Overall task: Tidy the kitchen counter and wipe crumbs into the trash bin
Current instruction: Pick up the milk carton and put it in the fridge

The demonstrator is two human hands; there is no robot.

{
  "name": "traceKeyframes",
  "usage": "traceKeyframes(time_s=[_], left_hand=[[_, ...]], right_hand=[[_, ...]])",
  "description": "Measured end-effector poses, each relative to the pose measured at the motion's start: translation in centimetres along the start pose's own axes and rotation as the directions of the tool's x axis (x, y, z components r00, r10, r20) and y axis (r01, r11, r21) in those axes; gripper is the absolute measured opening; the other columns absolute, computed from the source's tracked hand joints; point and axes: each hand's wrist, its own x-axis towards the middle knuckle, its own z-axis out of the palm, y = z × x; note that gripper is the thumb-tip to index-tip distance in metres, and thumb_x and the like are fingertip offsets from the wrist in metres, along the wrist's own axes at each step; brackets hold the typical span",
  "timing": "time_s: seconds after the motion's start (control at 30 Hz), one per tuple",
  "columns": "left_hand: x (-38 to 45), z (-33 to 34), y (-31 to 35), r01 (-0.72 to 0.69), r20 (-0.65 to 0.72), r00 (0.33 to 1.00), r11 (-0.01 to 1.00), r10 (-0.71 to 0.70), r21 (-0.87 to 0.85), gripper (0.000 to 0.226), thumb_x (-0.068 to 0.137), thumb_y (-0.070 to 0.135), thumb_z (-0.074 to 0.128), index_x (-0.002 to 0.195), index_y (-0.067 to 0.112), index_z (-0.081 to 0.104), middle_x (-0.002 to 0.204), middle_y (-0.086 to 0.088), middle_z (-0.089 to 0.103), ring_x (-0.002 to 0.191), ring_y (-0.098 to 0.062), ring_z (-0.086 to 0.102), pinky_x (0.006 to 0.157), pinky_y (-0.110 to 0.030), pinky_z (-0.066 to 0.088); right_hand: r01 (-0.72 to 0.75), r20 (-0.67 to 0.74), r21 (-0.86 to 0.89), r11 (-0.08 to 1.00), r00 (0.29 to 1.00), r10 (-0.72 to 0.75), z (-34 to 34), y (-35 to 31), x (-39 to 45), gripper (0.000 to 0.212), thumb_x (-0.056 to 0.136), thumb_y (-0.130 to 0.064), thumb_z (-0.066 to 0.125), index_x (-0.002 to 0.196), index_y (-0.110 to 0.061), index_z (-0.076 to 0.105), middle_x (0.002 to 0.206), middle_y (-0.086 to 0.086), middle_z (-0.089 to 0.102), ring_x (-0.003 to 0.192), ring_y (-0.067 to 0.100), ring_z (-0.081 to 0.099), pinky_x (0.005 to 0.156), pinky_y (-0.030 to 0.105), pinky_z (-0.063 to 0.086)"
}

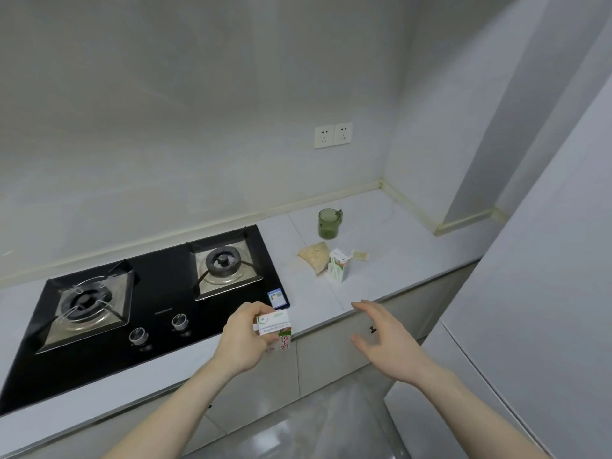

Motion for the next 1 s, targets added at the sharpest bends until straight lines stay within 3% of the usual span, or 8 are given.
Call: traceKeyframes(time_s=[0.23, 0.37, 0.6, 0.73, 0.87, 0.93, 1.0], left_hand=[[7.7, 4.8, 1.7, -0.012, 0.117, 0.993, 0.999, 0.007, 0.038, 0.036, 0.077, 0.017, 0.086, 0.102, 0.028, 0.062, 0.107, 0.007, 0.055, 0.095, -0.007, 0.058, 0.084, -0.025, 0.051], [13.8, 7.1, 1.9, -0.075, 0.23, 0.972, 0.993, 0.052, 0.096, 0.035, 0.077, 0.013, 0.084, 0.101, 0.024, 0.061, 0.106, 0.003, 0.054, 0.09, -0.01, 0.055, 0.072, -0.017, 0.039], [23.0, 10.7, 1.6, -0.268, 0.365, 0.915, 0.935, 0.171, 0.233, 0.035, 0.082, 0.025, 0.079, 0.112, 0.027, 0.061, 0.109, 0.007, 0.053, 0.101, -0.016, 0.049, 0.086, -0.031, 0.045], [26.9, 13.0, 1.7, -0.385, 0.444, 0.862, 0.887, 0.245, 0.257, 0.027, 0.086, 0.029, 0.073, 0.108, 0.029, 0.057, 0.108, 0.009, 0.053, 0.103, -0.016, 0.052, 0.086, -0.033, 0.046], [29.2, 14.7, 0.7, -0.485, 0.495, 0.815, 0.823, 0.302, 0.296, 0.035, 0.086, 0.021, 0.069, 0.116, 0.026, 0.053, 0.118, 0.007, 0.05, 0.108, -0.019, 0.052, 0.085, -0.032, 0.044], [29.8, 15.0, 0.3, -0.52, 0.498, 0.806, 0.785, 0.32, 0.337, 0.04, 0.084, 0.024, 0.069, 0.119, 0.026, 0.051, 0.122, 0.006, 0.044, 0.111, -0.019, 0.048, 0.086, -0.032, 0.044], [30.4, 15.1, 0.1, -0.571, 0.512, 0.788, 0.719, 0.342, 0.396, 0.044, 0.083, 0.029, 0.069, 0.122, 0.026, 0.049, 0.128, 0.004, 0.037, 0.116, -0.02, 0.042, 0.094, -0.033, 0.043]], right_hand=[[-0.07, 0.048, 0.038, 0.997, 0.997, 0.068, -2.5, 3.7, 5.0, 0.061, 0.094, -0.032, 0.064, 0.15, -0.031, 0.04, 0.156, -0.013, 0.035, 0.143, 0.001, 0.032, 0.112, 0.014, 0.021], [-0.132, 0.037, 0.047, 0.99, 0.991, 0.13, -2.8, 4.8, 7.7, 0.06, 0.097, -0.032, 0.064, 0.152, -0.028, 0.039, 0.157, -0.012, 0.034, 0.144, 0.004, 0.032, 0.112, 0.014, 0.021], [-0.238, 0.014, 0.074, 0.968, 0.971, 0.238, -3.3, 5.5, 11.7, 0.063, 0.097, -0.037, 0.061, 0.154, -0.033, 0.035, 0.157, -0.017, 0.03, 0.139, 0.003, 0.038, 0.113, 0.019, 0.032], [-0.302, -0.021, 0.086, 0.949, 0.952, 0.305, -2.9, 6.1, 13.0, 0.062, 0.096, -0.039, 0.06, 0.152, -0.034, 0.036, 0.157, -0.017, 0.031, 0.119, -0.002, 0.05, 0.098, 0.007, 0.029], [-0.352, -0.072, 0.118, 0.928, 0.93, 0.362, -1.9, 7.1, 13.0, 0.061, 0.095, -0.039, 0.061, 0.152, -0.032, 0.039, 0.156, -0.018, 0.033, 0.122, -0.004, 0.049, 0.093, -0.008, 0.02], [-0.374, -0.095, 0.122, 0.919, 0.918, 0.386, -1.7, 7.4, 12.8, 0.061, 0.095, -0.039, 0.061, 0.151, -0.031, 0.04, 0.156, -0.015, 0.034, 0.136, 0.0, 0.042, 0.105, -0.002, 0.018], [-0.384, -0.11, 0.118, 0.916, 0.912, 0.396, -1.8, 7.5, 12.5, 0.061, 0.095, -0.038, 0.062, 0.151, -0.029, 0.04, 0.157, -0.012, 0.035, 0.146, 0.003, 0.032, 0.118, 0.014, 0.02]])
